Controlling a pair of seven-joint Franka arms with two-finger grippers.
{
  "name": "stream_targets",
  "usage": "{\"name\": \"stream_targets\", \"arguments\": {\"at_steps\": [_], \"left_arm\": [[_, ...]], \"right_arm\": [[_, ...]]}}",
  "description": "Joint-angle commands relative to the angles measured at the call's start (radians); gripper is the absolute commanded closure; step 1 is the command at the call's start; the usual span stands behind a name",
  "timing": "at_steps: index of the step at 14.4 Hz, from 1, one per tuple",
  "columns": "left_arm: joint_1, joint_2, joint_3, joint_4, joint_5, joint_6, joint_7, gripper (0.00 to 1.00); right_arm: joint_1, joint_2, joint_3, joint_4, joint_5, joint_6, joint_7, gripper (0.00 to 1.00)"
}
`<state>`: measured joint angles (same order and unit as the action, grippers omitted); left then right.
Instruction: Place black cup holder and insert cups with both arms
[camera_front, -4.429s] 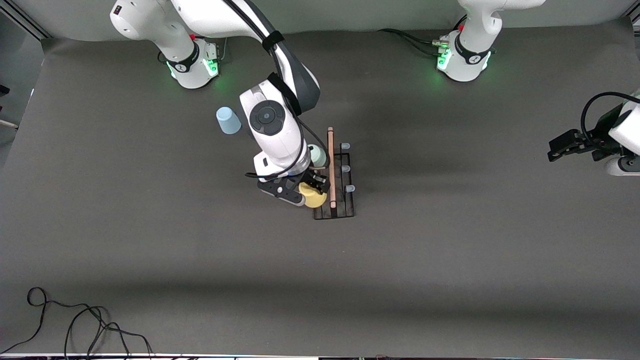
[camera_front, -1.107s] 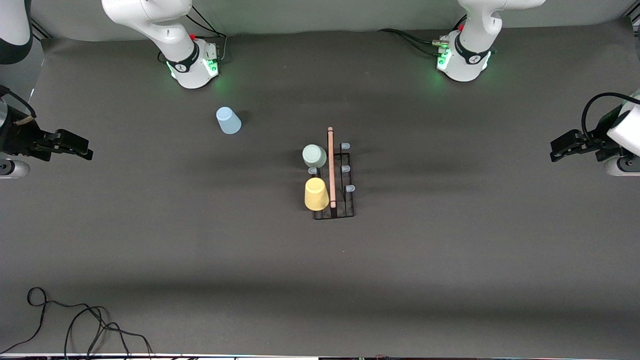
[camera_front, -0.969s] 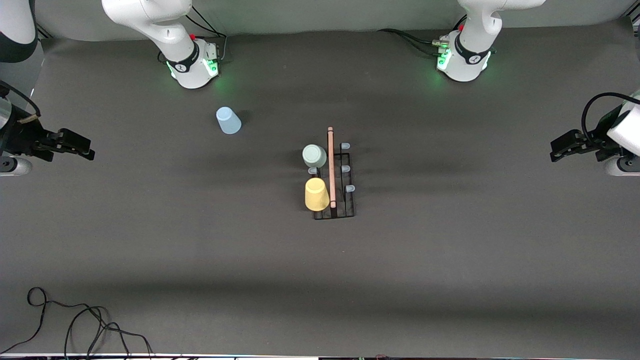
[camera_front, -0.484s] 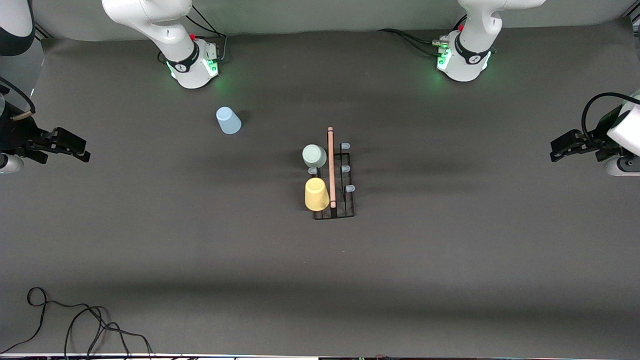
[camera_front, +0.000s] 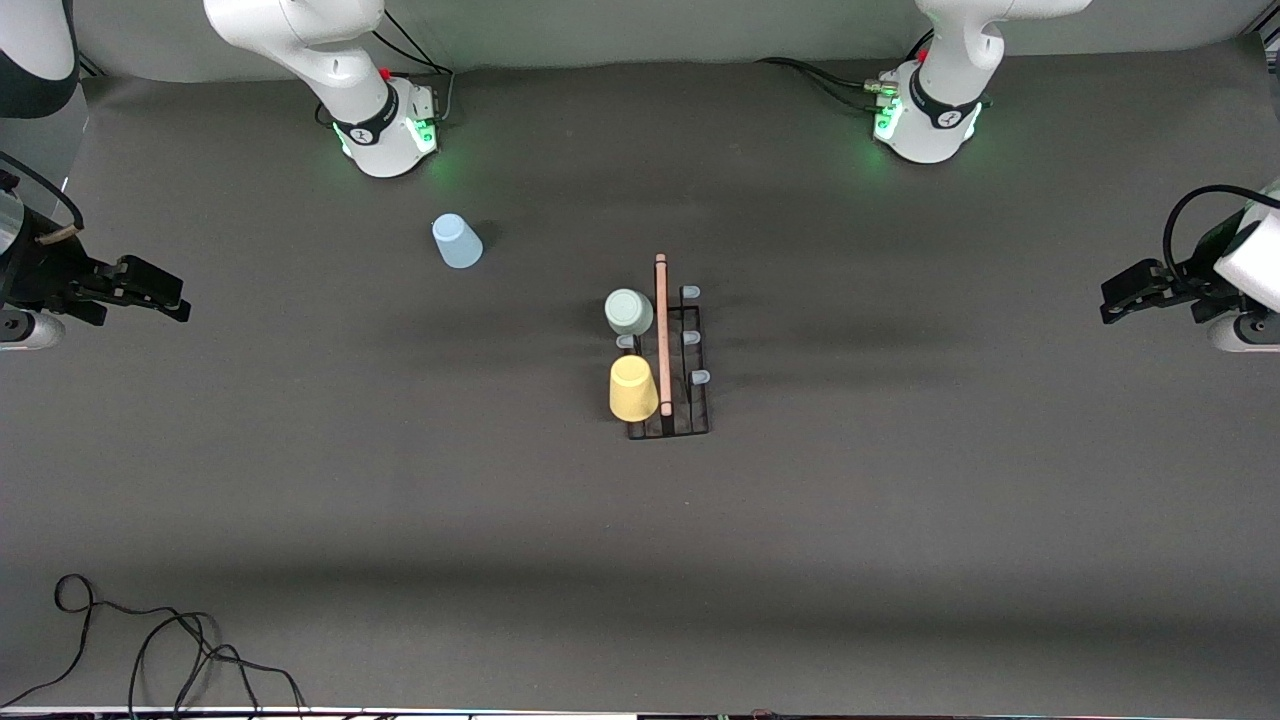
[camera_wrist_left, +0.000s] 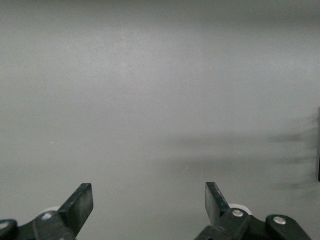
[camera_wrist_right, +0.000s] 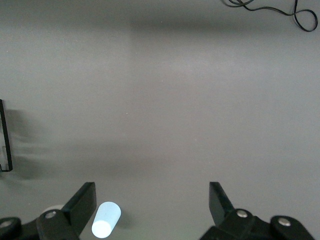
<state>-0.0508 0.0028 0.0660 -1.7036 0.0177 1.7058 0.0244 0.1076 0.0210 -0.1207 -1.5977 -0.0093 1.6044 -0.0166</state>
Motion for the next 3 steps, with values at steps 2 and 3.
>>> {"name": "stream_targets", "arguments": {"at_steps": [2,3], "left_arm": [[-0.001,-0.009,0.005,-0.001,0.002,0.005,0.014,0.00],[-0.001,-0.009,0.005,-0.002,0.002,0.006,0.014,0.00]], "right_arm": [[-0.011,0.010,0.007,0.024,-0.018,-0.020,-0.019,0.00],[-0.011,0.010,0.007,0.024,-0.018,-0.020,-0.019,0.00]]}}
